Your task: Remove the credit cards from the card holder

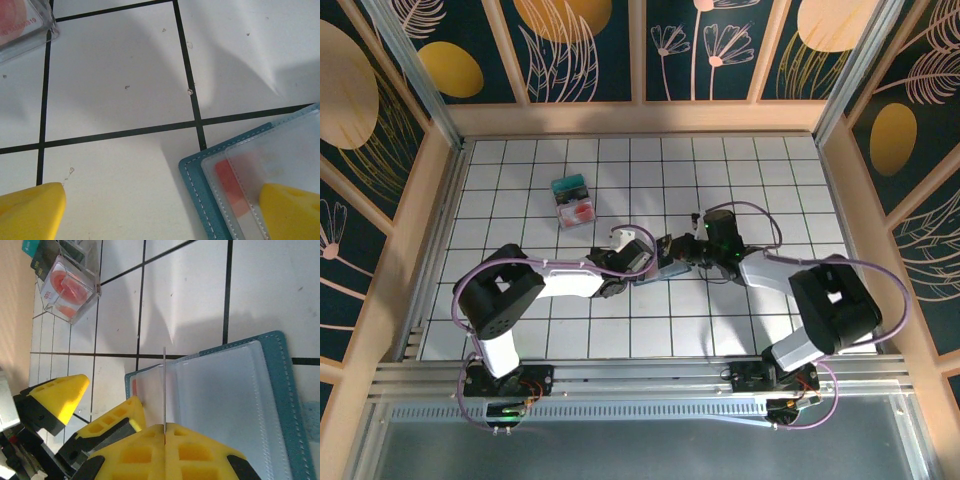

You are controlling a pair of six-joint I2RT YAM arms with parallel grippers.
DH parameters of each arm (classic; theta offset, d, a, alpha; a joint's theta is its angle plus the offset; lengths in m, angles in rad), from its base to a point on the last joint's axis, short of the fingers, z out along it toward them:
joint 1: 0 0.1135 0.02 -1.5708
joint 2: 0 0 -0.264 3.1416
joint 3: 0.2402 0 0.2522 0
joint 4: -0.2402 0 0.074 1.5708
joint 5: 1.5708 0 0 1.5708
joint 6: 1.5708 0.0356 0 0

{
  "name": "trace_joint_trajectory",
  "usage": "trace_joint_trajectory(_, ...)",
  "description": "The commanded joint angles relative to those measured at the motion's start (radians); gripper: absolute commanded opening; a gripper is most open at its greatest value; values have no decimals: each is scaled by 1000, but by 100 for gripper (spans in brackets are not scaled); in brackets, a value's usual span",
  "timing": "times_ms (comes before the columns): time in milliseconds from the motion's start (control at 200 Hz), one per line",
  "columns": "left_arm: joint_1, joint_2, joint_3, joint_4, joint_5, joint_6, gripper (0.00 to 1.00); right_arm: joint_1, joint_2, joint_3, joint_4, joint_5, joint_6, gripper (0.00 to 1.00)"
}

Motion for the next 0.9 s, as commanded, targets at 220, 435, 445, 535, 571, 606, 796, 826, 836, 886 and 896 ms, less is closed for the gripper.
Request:
trace_joint_trajectory(220, 10, -231, 7, 57, 74, 221, 99, -4, -208, 10, -128, 21, -237, 0)
trace_joint_trajectory(435, 52, -370, 13, 135, 359, 496, 99, -5, -296, 9, -103, -85, -354, 0)
trace_joint_trajectory(445, 57, -373, 15, 134, 376, 502, 99, -5, -299, 8, -101, -88, -360, 0)
trace_joint_trajectory(535, 118, -402, 15, 136, 535, 547, 99, -5, -321, 8, -90, -142, -397, 0)
trace_joint_trajectory(571, 146, -417, 10, 142, 609, 561, 99, -4, -329, 8, -87, -162, -408, 0)
trace_joint_trajectory(606, 171, -432, 2, 152, 683, 580, 98, -4, -335, 9, -87, -182, -422, 0)
trace_joint_trajectory(796, 245, -490, -36, 158, 976, 734, 94, -4, -357, 9, -69, -262, -458, 0)
trace_joint_trajectory(826, 255, -494, -38, 156, 1015, 750, 93, -4, -358, 11, -68, -279, -463, 0)
trace_joint_trajectory(836, 259, -494, -38, 155, 1026, 755, 92, -4, -357, 11, -68, -285, -465, 0)
trace_joint_trajectory(886, 275, -491, -33, 146, 1071, 777, 92, -4, -358, 18, -70, -308, -473, 0)
trace_joint_trajectory(896, 277, -490, -31, 144, 1078, 782, 91, -4, -358, 19, -71, -313, -475, 0)
